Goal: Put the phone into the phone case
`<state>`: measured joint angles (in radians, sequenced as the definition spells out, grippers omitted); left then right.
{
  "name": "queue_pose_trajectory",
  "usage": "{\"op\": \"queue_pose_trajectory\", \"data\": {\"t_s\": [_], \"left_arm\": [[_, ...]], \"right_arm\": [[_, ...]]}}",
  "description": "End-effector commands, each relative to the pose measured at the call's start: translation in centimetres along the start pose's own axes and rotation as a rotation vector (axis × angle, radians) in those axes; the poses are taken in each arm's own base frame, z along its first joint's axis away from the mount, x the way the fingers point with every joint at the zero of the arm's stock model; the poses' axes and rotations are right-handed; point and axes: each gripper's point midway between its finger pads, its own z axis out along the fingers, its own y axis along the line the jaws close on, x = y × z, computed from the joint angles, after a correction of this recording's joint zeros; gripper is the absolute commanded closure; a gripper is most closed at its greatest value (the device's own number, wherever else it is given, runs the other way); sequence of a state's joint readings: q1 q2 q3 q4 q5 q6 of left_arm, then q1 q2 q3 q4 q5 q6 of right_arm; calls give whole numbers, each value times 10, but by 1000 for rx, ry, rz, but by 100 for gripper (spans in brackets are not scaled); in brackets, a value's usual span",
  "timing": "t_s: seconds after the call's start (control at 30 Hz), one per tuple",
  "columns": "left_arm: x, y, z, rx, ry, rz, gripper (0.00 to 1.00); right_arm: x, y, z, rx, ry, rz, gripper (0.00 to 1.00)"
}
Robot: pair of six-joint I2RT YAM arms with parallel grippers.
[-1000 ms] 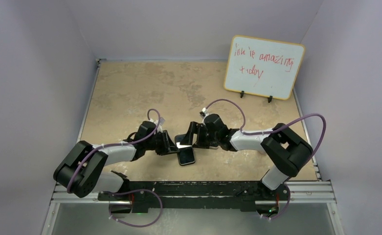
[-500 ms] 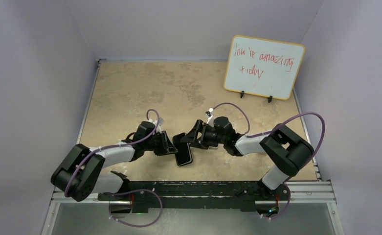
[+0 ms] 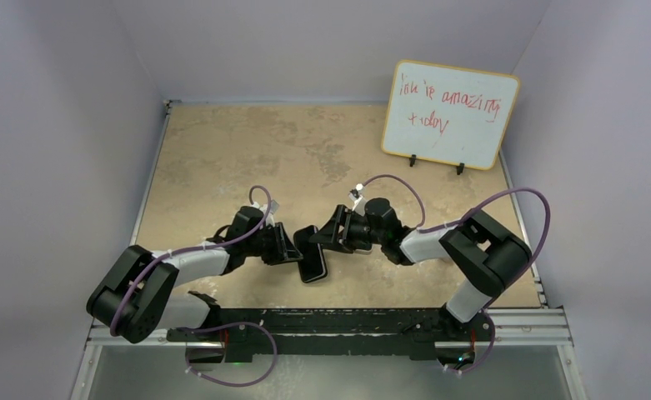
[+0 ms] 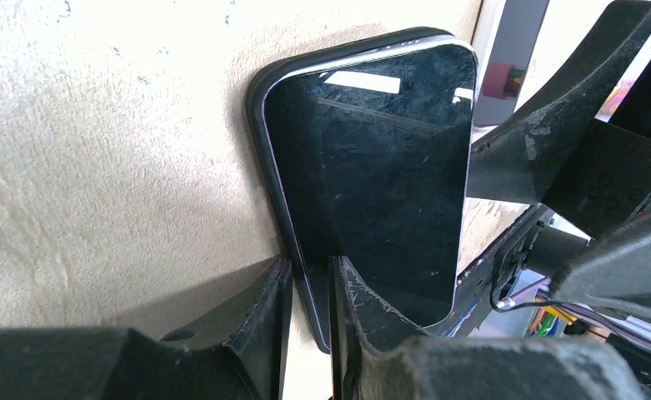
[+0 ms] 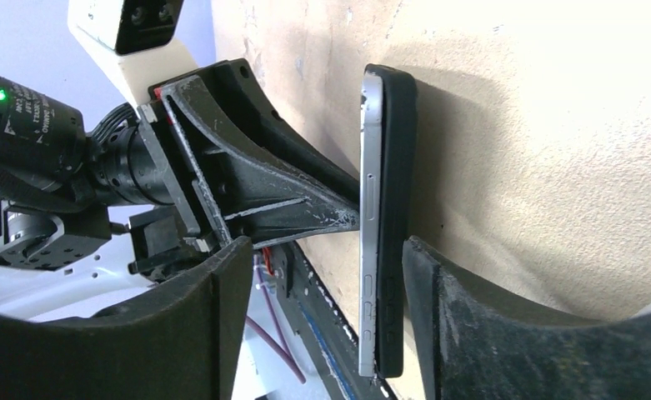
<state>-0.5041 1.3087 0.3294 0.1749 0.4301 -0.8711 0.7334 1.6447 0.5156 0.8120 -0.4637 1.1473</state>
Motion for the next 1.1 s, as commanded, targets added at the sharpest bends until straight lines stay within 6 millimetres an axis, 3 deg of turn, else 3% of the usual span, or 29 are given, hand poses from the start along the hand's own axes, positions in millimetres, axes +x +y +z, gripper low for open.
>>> {"op": "queue_pose_trajectory", "data": {"t_s": [0.0, 0.23, 0.47, 0.77, 0.9, 1.07], "left_arm": [[-7, -5, 1, 10, -22, 34, 77], [-8, -7, 1, 16, -24, 38, 76], [-9, -9, 1, 22, -25, 42, 77], [-13, -1, -2, -46, -31, 69, 87], [-14, 1, -3, -59, -33, 73, 86], [-14, 1, -3, -59, -32, 73, 83]], "right_arm": [[4, 43, 7, -153, 52, -73, 37], [3, 46, 8, -164, 56, -87, 49], [8, 54, 8, -201, 93, -108, 48], [12, 59, 7, -234, 123, -119, 50], [11, 55, 9, -214, 124, -116, 50], [9, 33, 15, -102, 117, -116, 48]]}}
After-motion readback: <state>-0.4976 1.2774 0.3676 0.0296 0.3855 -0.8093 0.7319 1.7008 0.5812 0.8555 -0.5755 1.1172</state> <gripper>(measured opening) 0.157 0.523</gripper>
